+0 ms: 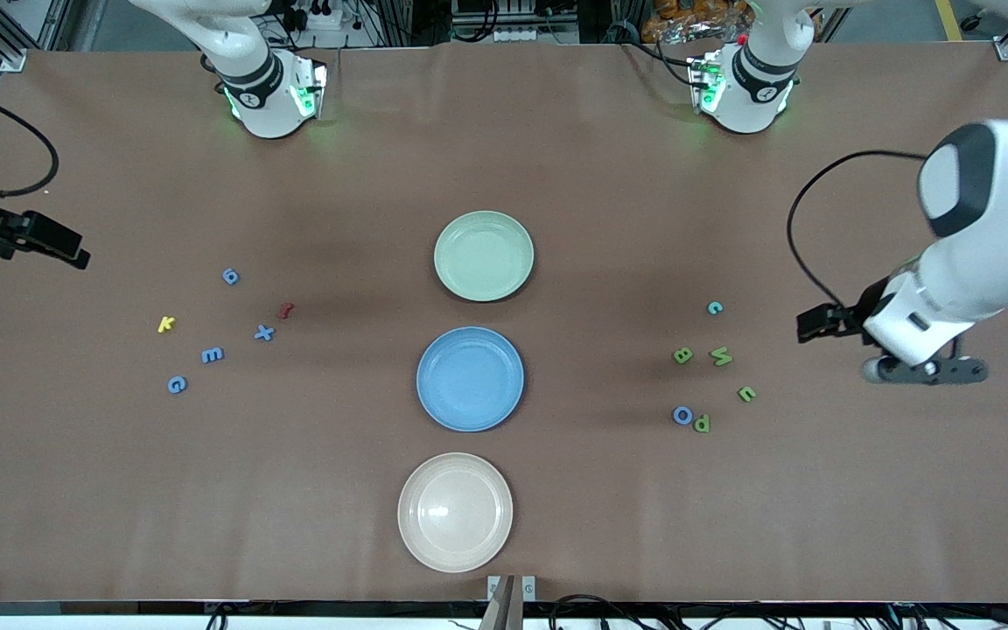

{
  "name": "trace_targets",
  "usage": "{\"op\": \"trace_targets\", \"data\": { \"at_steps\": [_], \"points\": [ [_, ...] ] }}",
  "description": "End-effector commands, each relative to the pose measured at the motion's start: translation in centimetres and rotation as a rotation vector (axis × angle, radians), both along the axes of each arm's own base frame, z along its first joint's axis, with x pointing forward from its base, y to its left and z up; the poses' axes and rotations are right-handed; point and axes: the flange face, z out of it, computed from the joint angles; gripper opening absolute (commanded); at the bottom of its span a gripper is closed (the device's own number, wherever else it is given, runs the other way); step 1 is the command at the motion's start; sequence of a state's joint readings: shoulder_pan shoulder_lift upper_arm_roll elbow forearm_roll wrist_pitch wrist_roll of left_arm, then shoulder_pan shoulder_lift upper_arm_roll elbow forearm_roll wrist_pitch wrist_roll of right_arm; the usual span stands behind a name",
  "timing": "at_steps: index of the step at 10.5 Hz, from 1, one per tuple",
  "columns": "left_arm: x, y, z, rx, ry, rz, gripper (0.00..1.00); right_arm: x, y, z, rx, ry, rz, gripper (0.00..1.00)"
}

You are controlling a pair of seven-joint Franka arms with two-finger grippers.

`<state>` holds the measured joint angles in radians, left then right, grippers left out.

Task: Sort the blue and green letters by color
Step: 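Reach the right gripper to blue letters while the left gripper reaches green letters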

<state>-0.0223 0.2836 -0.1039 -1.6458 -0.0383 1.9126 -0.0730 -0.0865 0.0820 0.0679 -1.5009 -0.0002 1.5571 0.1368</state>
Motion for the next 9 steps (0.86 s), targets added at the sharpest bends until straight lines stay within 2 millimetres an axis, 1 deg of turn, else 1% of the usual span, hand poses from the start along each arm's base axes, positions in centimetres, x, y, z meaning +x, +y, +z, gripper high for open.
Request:
{"op": "trace_targets", "data": {
  "at_steps": [1,2,3,4,5,7,8,9],
  "points": [
    [2.2,-0.9,-6.2,-0.023,-0.02,-0.082,1.0,1.8,-1.0,-6.3,-0.003,-0.004,-0.006,1.0],
    [2.8,-1.5,-8.3,-0.026,-0.032,-0.087,1.0,2.1,-1.9,-8.3,-0.002,0.003,-0.03,1.0],
    [3.5,-1.5,-10.7,-0.03,-0.044,-0.081,1.0,2.4,-2.7,-9.8,0.0,0.023,-0.047,1.0],
    [4.2,-1.8,-13.0,-0.034,-0.071,-0.077,1.0,2.7,-4.1,-11.3,0.003,0.05,-0.07,1.0],
    [4.6,-2.8,-14.6,-0.038,-0.096,-0.08,1.0,3.1,-4.6,-13.2,0.005,0.073,-0.095,1.0],
    [5.2,-4.5,-17.8,-0.029,-0.138,-0.099,1.0,4.7,-4.9,-18.2,0.002,0.079,-0.226,1.0],
    [5.5,-4.5,-18.9,-0.029,-0.158,-0.093,1.0,5.0,-4.8,-20.5,0.0,0.054,-0.297,1.0],
    [5.9,-4.7,-19.7,-0.032,-0.176,-0.09,1.0,5.1,-5.2,-22.5,0.002,0.032,-0.369,1.0]
  ]
}}
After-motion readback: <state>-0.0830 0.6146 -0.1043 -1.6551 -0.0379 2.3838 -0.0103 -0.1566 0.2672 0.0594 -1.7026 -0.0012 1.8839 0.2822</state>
